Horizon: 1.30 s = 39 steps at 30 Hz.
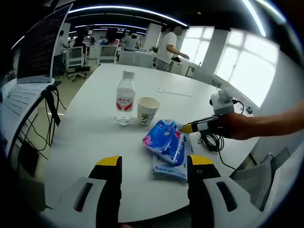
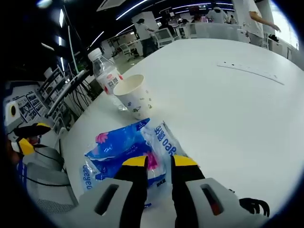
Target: Arrange the tabletop items into an orderly group along one side of the table until the central work area is clear of visible clutter.
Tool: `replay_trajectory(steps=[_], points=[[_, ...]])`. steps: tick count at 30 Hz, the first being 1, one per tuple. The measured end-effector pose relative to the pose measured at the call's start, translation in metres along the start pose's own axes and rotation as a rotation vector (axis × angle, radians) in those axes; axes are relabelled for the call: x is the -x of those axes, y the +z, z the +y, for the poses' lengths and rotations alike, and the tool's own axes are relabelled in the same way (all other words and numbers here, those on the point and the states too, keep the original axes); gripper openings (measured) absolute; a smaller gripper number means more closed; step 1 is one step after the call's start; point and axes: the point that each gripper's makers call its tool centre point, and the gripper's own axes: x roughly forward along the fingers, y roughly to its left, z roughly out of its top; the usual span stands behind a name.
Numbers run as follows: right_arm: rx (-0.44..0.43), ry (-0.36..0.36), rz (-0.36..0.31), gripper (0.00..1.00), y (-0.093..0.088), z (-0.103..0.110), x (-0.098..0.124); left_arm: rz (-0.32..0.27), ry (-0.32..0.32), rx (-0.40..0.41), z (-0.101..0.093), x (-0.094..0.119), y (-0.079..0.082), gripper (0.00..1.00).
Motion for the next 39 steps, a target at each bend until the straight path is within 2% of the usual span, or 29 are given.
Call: replay_trajectory(steps=[5,8,16,22,28,32,39], points=[[-0.003,0.008,0.0,0.1,-0.003,-0.001,-0.003,-0.003,0.005,0.009,-0.001,0.001,-0.001,0.55],[-0.005,0.017,-0.006,0.01,-0.005,-0.001,-0.003,-0.002,0.005,0.01,-0.002,0.001,-0.003,0.55],[-0.009,0.024,-0.021,0.0,-0.005,-0.004,0.008,-0.002,0.006,0.013,-0.004,-0.002,-0.003,0.55],[-0.028,0.017,-0.048,0.0,-0.004,-0.011,0.022,-0.001,-0.001,0.014,-0.007,-0.005,-0.003,0.55],[-0.074,-0.015,-0.089,0.0,-0.003,-0.03,0.043,0.006,-0.013,0.008,-0.011,-0.009,-0.005,0.55],[-0.086,-0.029,-0.118,0.0,0.0,-0.033,0.057,0.009,-0.016,0.007,-0.012,-0.011,-0.005,0.55],[-0.137,-0.067,-0.164,0.0,0.004,-0.055,0.079,0.021,-0.024,0.0,-0.017,-0.013,-0.009,0.55]])
